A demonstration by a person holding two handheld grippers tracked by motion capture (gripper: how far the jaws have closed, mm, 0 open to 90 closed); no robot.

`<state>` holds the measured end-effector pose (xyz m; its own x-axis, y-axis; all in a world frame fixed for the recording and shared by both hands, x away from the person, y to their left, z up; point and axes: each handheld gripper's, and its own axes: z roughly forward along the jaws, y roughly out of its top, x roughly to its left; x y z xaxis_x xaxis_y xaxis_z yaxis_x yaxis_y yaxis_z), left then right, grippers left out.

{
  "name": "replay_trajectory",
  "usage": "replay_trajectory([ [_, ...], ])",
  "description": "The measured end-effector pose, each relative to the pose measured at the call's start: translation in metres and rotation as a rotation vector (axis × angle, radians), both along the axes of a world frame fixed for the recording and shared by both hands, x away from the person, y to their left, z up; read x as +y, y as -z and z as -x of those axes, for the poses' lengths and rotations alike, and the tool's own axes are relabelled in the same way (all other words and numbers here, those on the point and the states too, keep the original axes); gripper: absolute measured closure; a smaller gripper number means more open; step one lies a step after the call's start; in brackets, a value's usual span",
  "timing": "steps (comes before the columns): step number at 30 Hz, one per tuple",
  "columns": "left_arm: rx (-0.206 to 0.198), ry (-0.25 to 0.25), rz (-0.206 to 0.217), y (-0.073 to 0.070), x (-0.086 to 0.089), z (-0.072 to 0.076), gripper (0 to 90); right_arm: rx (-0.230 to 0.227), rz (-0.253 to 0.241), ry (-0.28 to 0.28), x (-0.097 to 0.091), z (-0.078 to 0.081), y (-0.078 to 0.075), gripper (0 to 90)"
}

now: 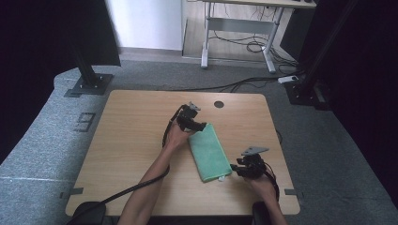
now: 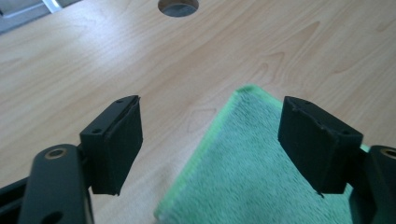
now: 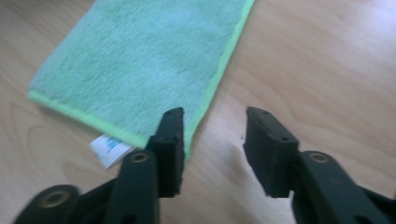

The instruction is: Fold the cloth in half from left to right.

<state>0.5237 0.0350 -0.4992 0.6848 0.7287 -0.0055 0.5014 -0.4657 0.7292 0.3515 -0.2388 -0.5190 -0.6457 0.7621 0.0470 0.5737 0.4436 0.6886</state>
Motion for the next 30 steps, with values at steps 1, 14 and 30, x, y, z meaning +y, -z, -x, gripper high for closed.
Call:
replay_trajectory([
  [1,0.002,0.006,0.006,0.001,0.001,0.003,21.1,-0.006,0.001,0.004,0.0,-0.002,-0.001,51.0],
  [14,0.011,0.071,-0.012,0.023,0.016,0.074,13.2,-0.021,0.042,0.042,0.008,-0.031,0.018,20.9],
  [30,0.036,0.029,-0.07,0.045,0.042,0.088,13.5,-0.007,0.042,-0.005,0.034,-0.025,0.026,16.6],
])
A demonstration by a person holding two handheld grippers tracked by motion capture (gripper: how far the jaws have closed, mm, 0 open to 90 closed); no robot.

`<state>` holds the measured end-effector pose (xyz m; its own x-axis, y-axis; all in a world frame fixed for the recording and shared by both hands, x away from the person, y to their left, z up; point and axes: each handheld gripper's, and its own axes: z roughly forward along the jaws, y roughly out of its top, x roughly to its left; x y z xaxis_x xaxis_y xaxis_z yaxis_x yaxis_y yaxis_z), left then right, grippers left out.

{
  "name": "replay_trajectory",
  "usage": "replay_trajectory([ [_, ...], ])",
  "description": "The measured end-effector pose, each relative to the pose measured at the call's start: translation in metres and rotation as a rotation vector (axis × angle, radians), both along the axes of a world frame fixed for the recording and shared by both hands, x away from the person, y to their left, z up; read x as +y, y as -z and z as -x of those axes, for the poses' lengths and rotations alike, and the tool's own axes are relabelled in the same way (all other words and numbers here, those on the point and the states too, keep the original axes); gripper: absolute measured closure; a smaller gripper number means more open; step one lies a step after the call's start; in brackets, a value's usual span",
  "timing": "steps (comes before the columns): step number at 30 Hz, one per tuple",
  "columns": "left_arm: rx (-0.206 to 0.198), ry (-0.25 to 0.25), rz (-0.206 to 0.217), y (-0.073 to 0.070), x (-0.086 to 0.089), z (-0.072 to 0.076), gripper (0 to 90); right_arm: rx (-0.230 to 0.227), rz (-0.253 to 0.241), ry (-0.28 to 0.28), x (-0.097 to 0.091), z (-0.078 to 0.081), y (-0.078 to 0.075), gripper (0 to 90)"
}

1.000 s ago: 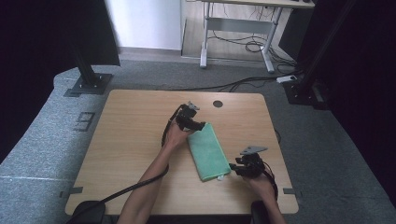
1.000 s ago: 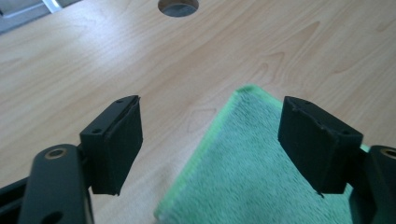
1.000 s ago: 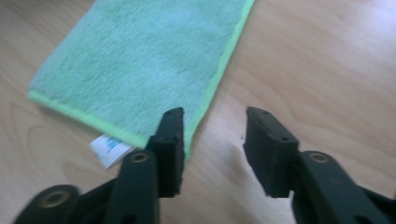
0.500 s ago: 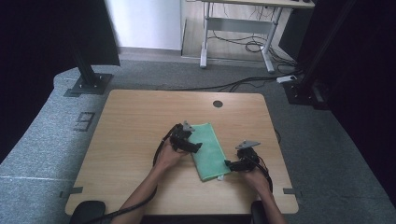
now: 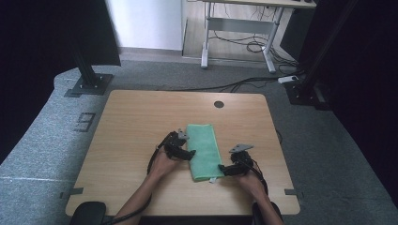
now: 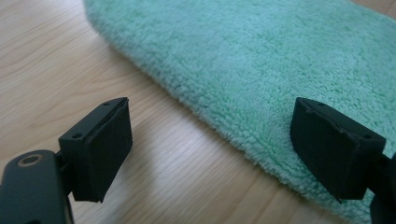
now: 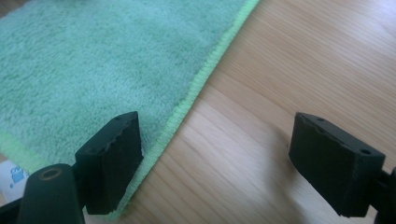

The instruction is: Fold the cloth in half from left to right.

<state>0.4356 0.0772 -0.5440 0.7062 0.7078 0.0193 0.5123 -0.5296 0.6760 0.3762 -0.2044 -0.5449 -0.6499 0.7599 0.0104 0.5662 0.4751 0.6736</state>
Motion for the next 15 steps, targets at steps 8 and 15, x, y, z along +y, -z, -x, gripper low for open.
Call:
replay_trajectory([
  [8,0.009,-0.04,0.012,0.0,0.024,-0.005,13.8,-0.014,-0.004,-0.04,0.03,0.001,0.001,16.3],
  [15,0.022,-0.069,0.02,0.001,0.043,-0.005,13.8,-0.018,-0.005,-0.07,0.053,-0.001,0.001,16.2],
])
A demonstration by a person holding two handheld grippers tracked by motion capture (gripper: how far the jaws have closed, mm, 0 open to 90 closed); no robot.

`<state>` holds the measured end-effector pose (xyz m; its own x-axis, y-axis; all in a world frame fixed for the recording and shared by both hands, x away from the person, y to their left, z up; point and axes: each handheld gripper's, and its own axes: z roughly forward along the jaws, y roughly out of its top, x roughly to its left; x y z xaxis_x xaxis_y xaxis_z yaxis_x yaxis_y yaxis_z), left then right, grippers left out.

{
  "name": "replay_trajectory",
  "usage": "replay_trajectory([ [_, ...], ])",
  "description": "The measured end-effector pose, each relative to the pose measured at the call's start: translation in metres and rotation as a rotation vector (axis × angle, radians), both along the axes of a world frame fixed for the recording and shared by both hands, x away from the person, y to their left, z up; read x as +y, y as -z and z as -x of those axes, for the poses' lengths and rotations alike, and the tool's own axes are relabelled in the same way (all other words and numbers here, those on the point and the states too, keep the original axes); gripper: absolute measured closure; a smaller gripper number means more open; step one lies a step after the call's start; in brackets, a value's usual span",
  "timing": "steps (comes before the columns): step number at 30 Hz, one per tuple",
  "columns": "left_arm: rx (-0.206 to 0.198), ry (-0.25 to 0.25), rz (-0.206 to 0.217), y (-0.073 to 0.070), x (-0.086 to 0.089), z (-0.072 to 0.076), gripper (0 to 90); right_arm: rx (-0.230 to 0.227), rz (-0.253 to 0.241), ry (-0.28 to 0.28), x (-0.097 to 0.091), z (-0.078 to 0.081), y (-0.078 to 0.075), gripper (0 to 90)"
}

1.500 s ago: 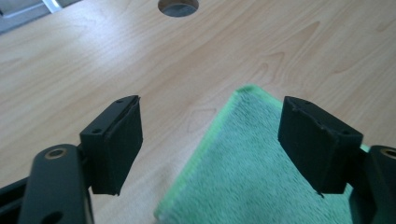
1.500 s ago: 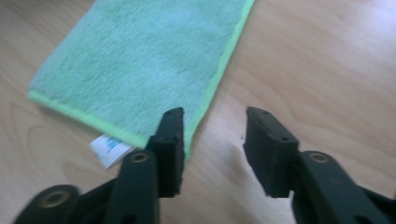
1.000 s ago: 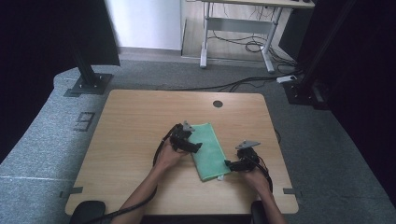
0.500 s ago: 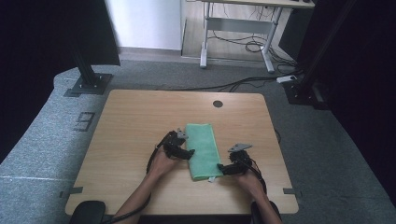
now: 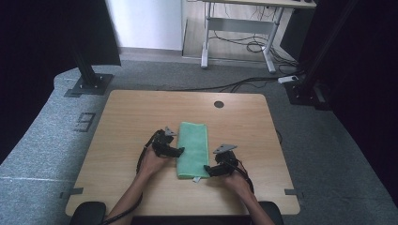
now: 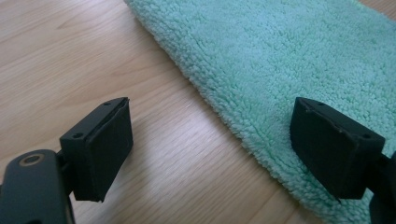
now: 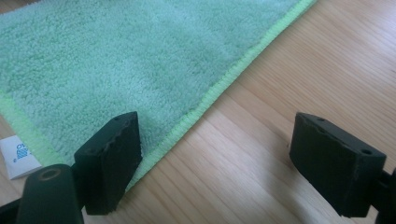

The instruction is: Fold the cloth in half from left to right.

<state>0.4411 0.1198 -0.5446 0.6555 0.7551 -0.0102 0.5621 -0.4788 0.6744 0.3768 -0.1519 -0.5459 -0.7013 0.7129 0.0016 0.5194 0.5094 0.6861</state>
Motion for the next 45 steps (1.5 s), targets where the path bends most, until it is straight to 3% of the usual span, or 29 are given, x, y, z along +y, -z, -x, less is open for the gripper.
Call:
replay_trajectory([
  [7,0.009,-0.019,0.016,0.001,0.014,0.001,13.9,-0.002,-0.002,-0.022,0.014,-0.002,0.0,16.0],
  [14,-0.01,-0.008,0.008,-0.006,0.012,0.006,13.6,-0.009,-0.012,-0.031,0.013,0.0,-0.002,19.5],
  [18,-0.011,0.006,0.069,-0.017,0.022,0.019,11.9,-0.027,-0.038,-0.022,0.005,0.0,-0.009,19.5],
  [22,0.0,0.011,0.101,-0.023,0.035,0.036,8.4,-0.046,-0.072,0.003,-0.011,0.0,-0.017,18.3],
  [27,0.007,-0.004,0.088,-0.024,0.055,0.054,3.4,-0.049,-0.086,0.031,-0.034,-0.001,-0.022,14.9],
  [33,0.022,-0.039,0.064,-0.014,0.078,0.07,0.1,-0.018,-0.039,0.061,-0.055,0.001,-0.013,7.6],
  [35,0.026,-0.044,0.056,-0.012,0.081,0.073,0.0,-0.013,-0.02,0.079,-0.059,0.001,-0.009,1.3],
  [38,0.027,-0.046,0.054,-0.008,0.083,0.075,0.0,-0.012,-0.007,0.081,-0.061,0.002,-0.004,0.5],
  [45,0.017,-0.03,-0.017,0.003,0.08,0.075,0.0,-0.019,-0.012,0.092,-0.065,0.002,0.004,0.0],
])
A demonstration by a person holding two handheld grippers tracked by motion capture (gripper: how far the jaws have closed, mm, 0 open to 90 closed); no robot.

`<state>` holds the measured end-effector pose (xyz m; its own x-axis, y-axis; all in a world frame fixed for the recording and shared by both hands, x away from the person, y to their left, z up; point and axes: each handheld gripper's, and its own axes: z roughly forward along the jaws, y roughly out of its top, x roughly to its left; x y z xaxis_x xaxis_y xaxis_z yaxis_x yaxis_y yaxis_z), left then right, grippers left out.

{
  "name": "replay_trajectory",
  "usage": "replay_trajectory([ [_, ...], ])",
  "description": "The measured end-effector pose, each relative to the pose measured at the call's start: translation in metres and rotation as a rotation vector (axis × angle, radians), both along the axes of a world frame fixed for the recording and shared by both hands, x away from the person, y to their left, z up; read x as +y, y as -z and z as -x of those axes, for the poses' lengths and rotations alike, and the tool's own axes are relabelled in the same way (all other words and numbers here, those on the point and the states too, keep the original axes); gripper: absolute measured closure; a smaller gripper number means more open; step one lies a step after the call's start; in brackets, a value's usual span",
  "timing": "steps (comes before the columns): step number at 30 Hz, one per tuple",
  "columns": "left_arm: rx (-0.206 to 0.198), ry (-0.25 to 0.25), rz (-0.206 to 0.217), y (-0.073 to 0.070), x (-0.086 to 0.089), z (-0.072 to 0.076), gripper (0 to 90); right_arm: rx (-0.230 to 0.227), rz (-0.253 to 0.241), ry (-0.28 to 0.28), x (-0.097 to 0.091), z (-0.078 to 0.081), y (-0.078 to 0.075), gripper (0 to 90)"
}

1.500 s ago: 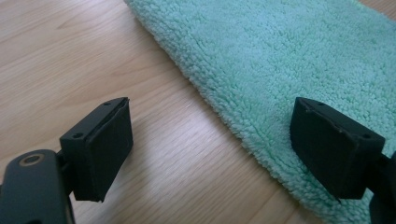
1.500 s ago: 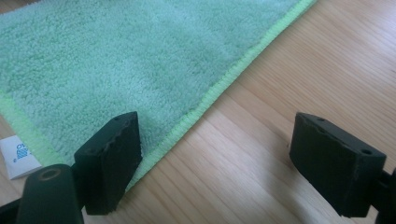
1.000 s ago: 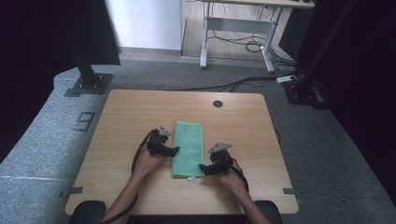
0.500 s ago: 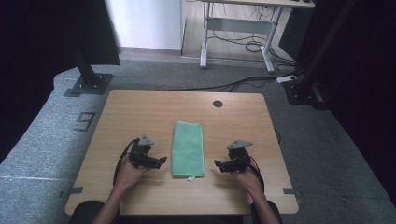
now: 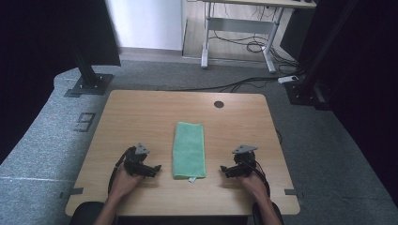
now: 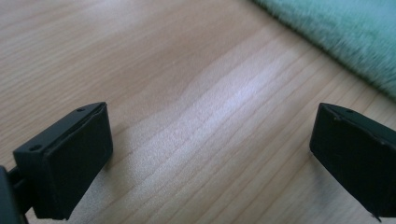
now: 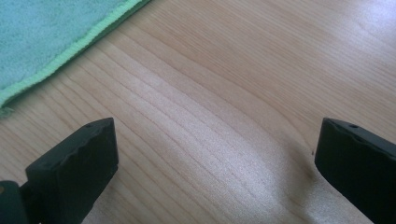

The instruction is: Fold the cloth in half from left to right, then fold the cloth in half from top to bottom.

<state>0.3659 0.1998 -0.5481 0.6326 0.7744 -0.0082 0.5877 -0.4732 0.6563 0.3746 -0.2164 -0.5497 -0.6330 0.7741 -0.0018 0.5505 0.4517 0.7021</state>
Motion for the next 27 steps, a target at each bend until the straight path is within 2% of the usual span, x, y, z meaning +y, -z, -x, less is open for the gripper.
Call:
replay_trajectory([
  [2,-0.019,0.008,-0.014,0.0001,-0.0016,0.0007,0.0,-0.002,0.001,0.001,-0.0002,0.0003,0.002,0.0],
  [4,-0.013,0.014,-0.005,0.0008,-0.0018,0.0,0.0,0.0,0.007,0.0,-0.0004,0.0,0.0046,0.0],
  [6,-0.004,0.018,0.0,0.0009,-0.0013,-0.0011,0.0,-0.005,-0.02,0.013,-0.0009,-0.0004,0.0068,0.0],
  [27,-0.001,-0.007,0.001,0.0007,-0.0023,-0.003,0.0,-0.009,-0.022,0.019,-0.0011,-0.001,0.0071,0.0],
])
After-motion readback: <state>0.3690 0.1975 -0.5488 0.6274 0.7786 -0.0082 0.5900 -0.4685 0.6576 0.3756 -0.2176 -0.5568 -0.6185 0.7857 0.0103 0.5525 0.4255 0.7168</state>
